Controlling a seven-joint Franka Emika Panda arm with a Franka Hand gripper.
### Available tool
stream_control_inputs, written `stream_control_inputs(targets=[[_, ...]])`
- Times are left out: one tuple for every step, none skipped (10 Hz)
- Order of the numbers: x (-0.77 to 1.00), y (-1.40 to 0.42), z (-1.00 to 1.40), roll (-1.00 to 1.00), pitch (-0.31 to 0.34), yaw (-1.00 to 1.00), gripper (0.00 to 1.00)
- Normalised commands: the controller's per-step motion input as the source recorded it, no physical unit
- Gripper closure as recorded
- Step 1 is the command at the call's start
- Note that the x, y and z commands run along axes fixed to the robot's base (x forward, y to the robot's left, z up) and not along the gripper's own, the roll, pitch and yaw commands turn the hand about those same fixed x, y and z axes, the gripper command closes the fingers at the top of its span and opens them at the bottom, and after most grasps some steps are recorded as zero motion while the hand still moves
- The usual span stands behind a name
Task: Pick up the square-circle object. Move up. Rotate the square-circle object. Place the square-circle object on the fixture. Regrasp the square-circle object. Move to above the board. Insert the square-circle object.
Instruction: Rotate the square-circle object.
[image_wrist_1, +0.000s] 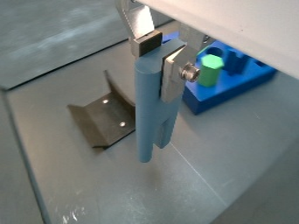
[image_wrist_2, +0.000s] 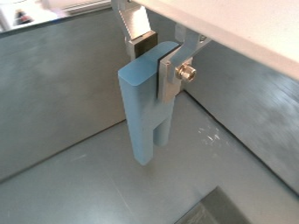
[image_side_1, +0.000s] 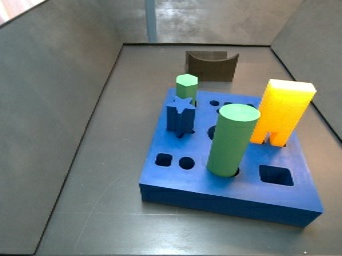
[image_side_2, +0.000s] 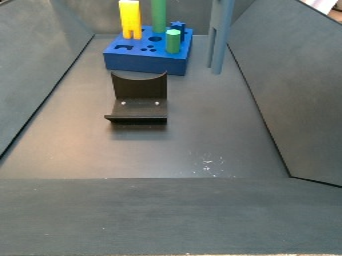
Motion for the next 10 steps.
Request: stream_control_inputs(targets=[[0.01, 0.01, 0.01, -0.15, 0.096, -0.60, 1.00], [0.01, 0.01, 0.01, -0.15, 0.094, -0.35, 1.00], [0.01, 0.01, 0.02, -0.15, 0.093, -0.23, 1.00], [0.00, 0.00, -1.00, -0.15, 0.092, -0.14, 1.00], [0.01, 0.00, -1.00, -0.14, 0.074, -0.10, 1.00], [0.03, 0.01, -1.00, -0.14, 0.031, -0.08, 1.00], [0.02, 0.01, -1.00, -0.14, 0.004, -0.07, 1.00], [0.02, 0.01, -1.00, -0.14, -0.018, -0.06, 1.00], [0.02, 0.02, -1.00, -0.14, -0.033, -0.05, 1.00], [0.03, 0.02, -0.98, -0.14, -0.036, -0.05, 1.00]])
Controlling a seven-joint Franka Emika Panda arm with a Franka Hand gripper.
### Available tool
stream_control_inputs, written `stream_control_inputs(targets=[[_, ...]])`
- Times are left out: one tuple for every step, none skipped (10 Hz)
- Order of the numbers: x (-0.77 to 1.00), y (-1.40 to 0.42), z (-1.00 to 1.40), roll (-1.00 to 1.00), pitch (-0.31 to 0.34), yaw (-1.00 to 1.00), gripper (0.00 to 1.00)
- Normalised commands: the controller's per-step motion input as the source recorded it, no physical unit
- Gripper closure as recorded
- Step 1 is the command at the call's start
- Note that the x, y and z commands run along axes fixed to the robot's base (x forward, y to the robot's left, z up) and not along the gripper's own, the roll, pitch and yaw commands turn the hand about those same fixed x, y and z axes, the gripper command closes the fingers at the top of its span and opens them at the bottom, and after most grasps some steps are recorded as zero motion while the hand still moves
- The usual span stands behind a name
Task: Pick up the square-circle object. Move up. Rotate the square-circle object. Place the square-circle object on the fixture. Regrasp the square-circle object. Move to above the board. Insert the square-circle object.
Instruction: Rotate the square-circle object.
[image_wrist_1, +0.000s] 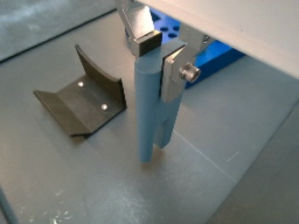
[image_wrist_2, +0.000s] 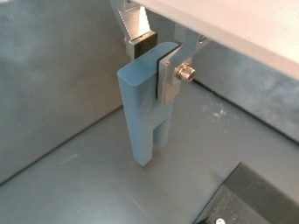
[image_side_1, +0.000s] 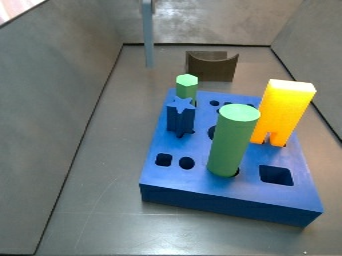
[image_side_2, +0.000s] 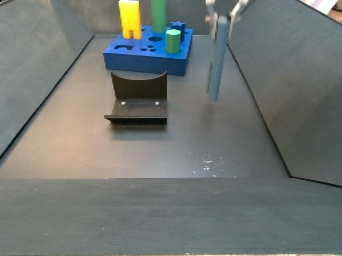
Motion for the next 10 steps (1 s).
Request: stream_control_inputs(targets=[[0.03, 0.03, -0.81, -0.14, -0.036, -0.04, 1.00], [0.03, 0.03, -0.65, -0.15, -0.034, -0.04, 1.00], [0.02, 0.03, -0.49, -0.15, -0.037, -0.04, 1.00], [0.01, 0.02, -0.34, -0.15, -0.031, -0.04, 1.00], [0.01, 0.02, -0.34, -0.15, -0.031, -0.04, 1.00], [-0.01, 0.01, -0.34, -0.15, -0.022, -0.04, 1.00], [-0.01, 0.02, -0.34, -0.15, -0.023, -0.04, 1.00], [-0.01, 0.01, -0.34, -0.15, -0.023, -0.04, 1.00], [0.00, 0.01, -0.34, -0.15, -0.023, -0.04, 1.00], [0.00, 0.01, -0.34, -0.15, -0.023, -0.04, 1.00]])
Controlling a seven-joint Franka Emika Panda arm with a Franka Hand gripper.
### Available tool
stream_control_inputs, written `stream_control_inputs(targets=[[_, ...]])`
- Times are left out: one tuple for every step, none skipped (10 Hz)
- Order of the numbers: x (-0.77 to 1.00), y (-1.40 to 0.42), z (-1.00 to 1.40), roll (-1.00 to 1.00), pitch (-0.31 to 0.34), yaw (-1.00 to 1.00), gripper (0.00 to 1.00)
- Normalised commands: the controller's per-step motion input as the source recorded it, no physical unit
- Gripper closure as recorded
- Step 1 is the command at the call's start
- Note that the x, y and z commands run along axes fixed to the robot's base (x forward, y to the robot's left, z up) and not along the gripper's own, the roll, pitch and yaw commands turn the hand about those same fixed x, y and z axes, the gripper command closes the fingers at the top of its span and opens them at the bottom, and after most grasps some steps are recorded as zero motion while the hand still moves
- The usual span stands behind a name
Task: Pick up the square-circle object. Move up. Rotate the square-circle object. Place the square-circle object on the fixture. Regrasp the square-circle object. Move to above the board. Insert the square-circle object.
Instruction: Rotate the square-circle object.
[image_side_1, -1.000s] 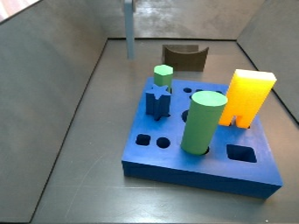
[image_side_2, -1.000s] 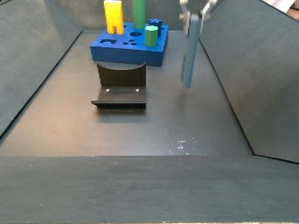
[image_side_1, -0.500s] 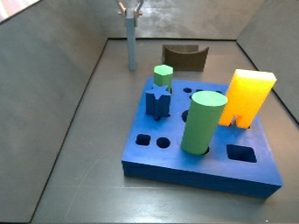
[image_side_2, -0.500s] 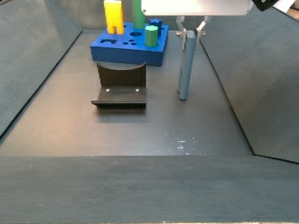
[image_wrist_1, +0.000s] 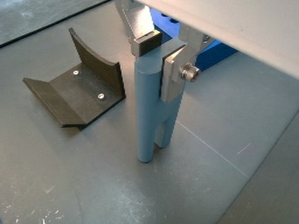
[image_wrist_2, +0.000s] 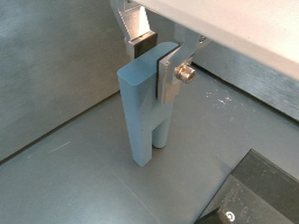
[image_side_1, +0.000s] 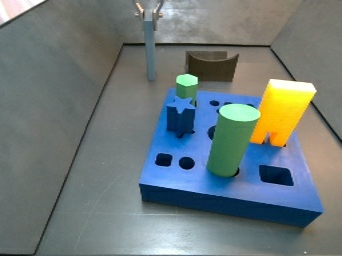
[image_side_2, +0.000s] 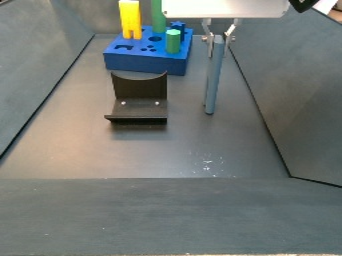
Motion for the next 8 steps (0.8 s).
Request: stream_control_inputs(targets=[[0.00, 0.01, -0.34, -0.15, -0.023, -0.04, 1.00], [0.00, 0.01, -0.34, -0.15, -0.023, -0.04, 1.00], [0.00, 0.01, -0.34, -0.15, -0.023, -0.04, 1.00], [0.00, 0.00, 0.00, -0.15, -0.023, -0.04, 0.00], [0.00, 0.00, 1.00, -0.15, -0.003, -0.04, 0.00], [-0.02, 0.00, 0.97, -0.15, 0.020, -0.04, 0.00], [-0.02, 0.00, 0.89, -0.15, 0.035, -0.04, 0.00], [-0.01, 0.01, 0.69, -0.15, 0.047, -0.04, 0.00]])
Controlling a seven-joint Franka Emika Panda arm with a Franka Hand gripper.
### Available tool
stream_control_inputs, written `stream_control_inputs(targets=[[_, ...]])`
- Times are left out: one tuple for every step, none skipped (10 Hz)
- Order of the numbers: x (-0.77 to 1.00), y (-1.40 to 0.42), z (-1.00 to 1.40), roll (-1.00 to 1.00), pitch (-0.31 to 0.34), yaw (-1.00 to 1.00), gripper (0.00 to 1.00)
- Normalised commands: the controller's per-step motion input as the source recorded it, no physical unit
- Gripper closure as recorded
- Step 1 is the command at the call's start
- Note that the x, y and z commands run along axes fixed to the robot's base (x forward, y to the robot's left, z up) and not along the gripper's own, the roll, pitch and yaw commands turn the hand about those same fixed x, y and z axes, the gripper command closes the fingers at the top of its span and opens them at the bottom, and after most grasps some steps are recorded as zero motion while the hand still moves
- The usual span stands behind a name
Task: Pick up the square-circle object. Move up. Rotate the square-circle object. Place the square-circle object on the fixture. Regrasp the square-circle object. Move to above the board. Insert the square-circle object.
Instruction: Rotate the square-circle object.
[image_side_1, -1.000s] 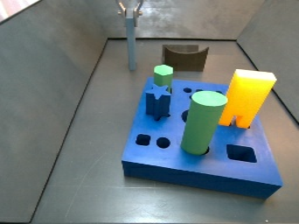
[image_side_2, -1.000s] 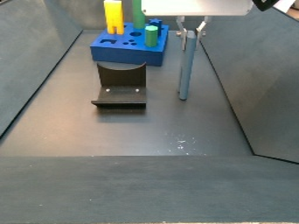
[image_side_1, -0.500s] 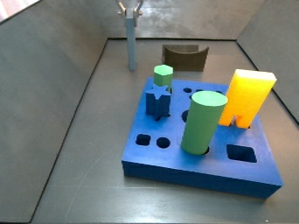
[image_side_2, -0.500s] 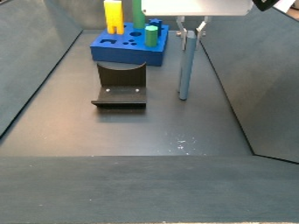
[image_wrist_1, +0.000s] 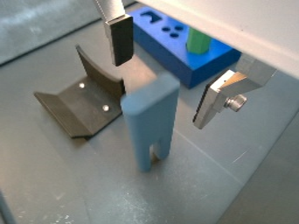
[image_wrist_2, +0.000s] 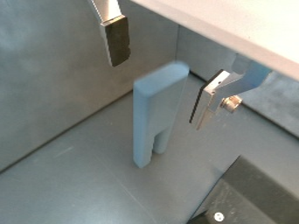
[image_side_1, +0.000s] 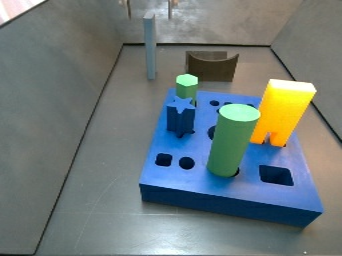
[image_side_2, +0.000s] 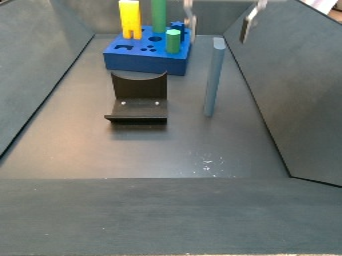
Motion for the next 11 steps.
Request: stream_control_inputs(targets=[[0.00, 0.01, 0.46, -0.15, 0.066, -0.04, 0.00], [0.01, 0.01, 0.27, -0.15, 0.085, -0.05, 0.00], [0.00, 0.00, 0.00, -0.01, 0.007, 1.00, 0.00], [0.02, 0.00, -0.08, -0.01, 0.007, 1.00, 0.00], [0.03, -0.01, -0.05, -0.01, 0.006, 1.00, 0.00], [0.03, 0.00, -0.04, -0.01, 0.006, 1.00, 0.00], [0.03, 0.00, -0.03, -0.01, 0.006, 1.00, 0.00], [0.04, 0.00, -0.03, -0.01, 0.006, 1.00, 0.00], [0.04, 0.00, -0.02, -0.01, 0.005, 1.00, 0.00], [0.04, 0.00, -0.02, -0.01, 0.006, 1.00, 0.00], [0.04, 0.00, -0.02, -0.01, 0.006, 1.00, 0.00]])
